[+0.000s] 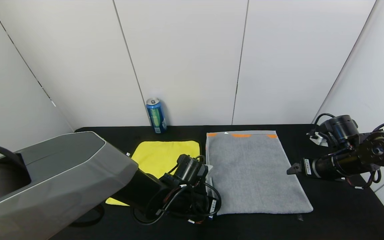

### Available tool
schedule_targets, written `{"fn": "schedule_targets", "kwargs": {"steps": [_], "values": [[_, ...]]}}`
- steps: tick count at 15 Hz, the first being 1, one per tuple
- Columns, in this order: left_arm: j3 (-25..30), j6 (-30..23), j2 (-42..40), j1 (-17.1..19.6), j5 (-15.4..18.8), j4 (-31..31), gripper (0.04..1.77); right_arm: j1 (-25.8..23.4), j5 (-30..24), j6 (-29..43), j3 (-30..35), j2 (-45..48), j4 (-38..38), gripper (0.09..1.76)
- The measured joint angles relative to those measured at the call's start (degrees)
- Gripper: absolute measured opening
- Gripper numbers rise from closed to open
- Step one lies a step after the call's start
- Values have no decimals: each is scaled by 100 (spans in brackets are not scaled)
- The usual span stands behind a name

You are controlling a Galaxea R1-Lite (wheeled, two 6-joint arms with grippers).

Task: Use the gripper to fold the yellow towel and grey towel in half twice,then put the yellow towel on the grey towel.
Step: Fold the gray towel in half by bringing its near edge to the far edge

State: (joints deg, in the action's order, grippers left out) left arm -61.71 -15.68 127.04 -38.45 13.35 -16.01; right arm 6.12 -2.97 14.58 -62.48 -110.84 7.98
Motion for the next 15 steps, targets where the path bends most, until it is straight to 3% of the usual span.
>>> {"fn": "schedule_targets", "kwargs": {"steps": [9, 15], "values": [[7, -13, -2, -5, -5, 2, 10, -48, -9, 360, 126, -129, 68, 171], [7, -22, -2, 2, -7, 2, 10, 90, -184, 688, 724, 141, -13, 171]]}}
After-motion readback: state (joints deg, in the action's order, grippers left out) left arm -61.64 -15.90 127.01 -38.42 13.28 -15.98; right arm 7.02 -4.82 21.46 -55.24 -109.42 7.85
